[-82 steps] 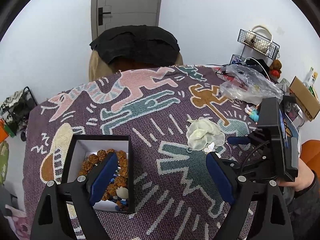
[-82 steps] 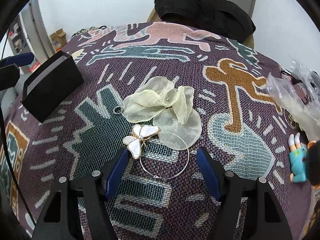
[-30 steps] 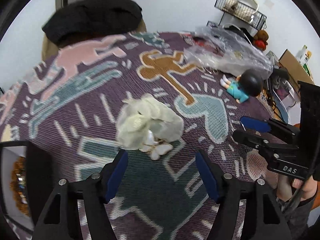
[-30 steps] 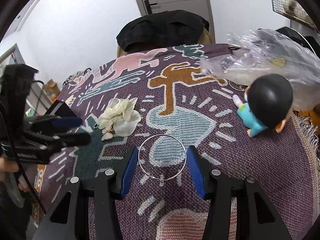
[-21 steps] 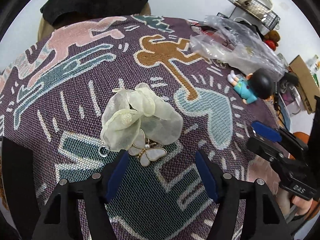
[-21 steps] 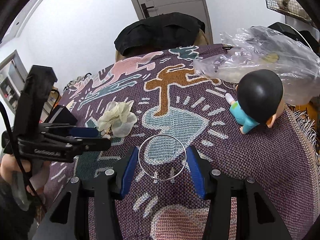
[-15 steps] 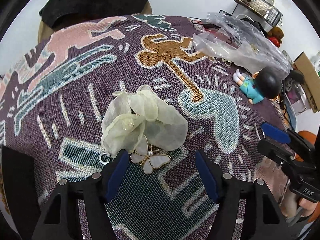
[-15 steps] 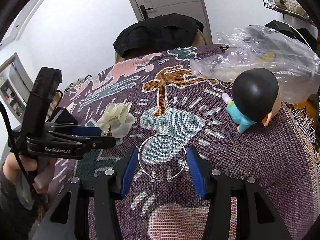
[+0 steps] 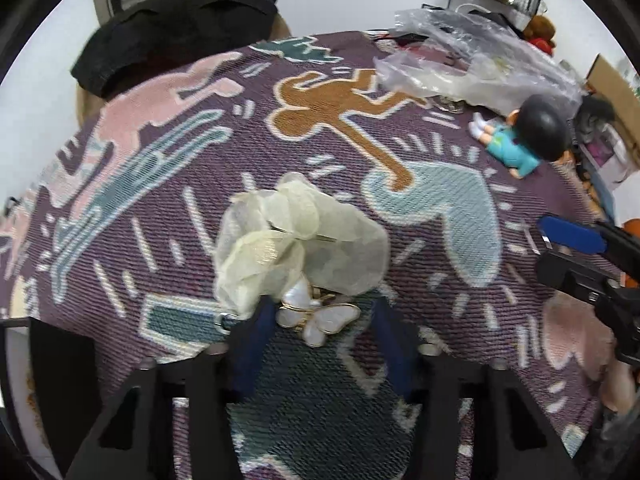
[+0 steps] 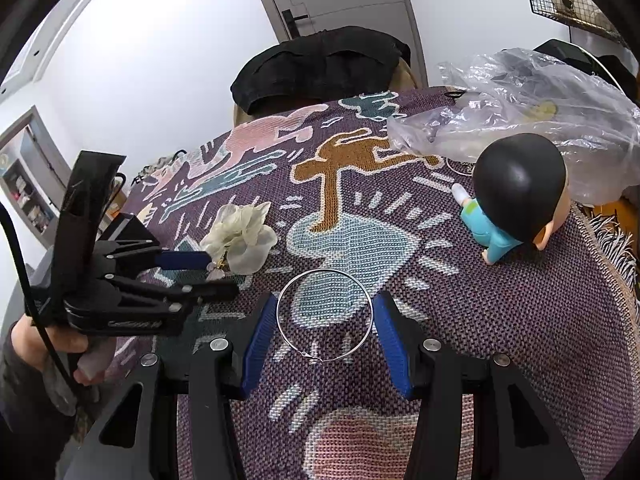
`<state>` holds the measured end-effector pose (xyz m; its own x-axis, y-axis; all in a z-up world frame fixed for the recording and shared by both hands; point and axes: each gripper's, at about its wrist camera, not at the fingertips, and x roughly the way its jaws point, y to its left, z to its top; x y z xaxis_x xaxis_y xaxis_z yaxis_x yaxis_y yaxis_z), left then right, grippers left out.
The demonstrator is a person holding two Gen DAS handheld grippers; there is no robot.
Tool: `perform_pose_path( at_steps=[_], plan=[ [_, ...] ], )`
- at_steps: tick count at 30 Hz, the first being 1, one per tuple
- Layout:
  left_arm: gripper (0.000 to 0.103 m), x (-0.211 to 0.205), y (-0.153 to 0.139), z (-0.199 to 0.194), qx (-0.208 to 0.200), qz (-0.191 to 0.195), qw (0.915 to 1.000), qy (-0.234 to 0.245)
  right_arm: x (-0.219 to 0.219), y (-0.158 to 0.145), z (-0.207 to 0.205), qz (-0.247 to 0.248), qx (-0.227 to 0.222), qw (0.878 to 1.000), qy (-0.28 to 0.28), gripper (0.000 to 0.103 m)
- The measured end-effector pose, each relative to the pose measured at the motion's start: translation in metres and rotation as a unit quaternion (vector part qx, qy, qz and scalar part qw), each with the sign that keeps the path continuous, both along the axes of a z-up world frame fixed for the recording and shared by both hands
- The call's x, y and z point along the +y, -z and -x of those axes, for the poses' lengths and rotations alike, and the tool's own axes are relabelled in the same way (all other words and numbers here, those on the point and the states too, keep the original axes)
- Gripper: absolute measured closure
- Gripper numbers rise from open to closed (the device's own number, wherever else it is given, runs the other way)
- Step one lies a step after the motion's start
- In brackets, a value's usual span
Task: Organize jewelry
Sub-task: 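Grasp the white butterfly pendant with the left gripper while the right holds the hoop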
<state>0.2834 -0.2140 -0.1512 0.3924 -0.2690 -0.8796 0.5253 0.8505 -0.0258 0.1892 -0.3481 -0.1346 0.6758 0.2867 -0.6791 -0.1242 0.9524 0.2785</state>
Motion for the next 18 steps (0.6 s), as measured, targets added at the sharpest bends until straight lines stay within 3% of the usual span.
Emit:
perform_pose_path(
  at_steps=[8, 18],
  plan=[
    [0.060, 0.010, -0.006, 0.003, 0.012, 0.020, 0.9997, -0.005, 0.005, -0.003, 0.001, 0.000, -0.005, 1.000, -0.005, 0.052],
    [0.060, 0.043, -0.055, 0.018, -0.026, 0.047, 0.9984, -0.020, 0.026, -0.013, 0.001, -0.002, -0.018, 1.000, -0.022, 0.052]
  ],
)
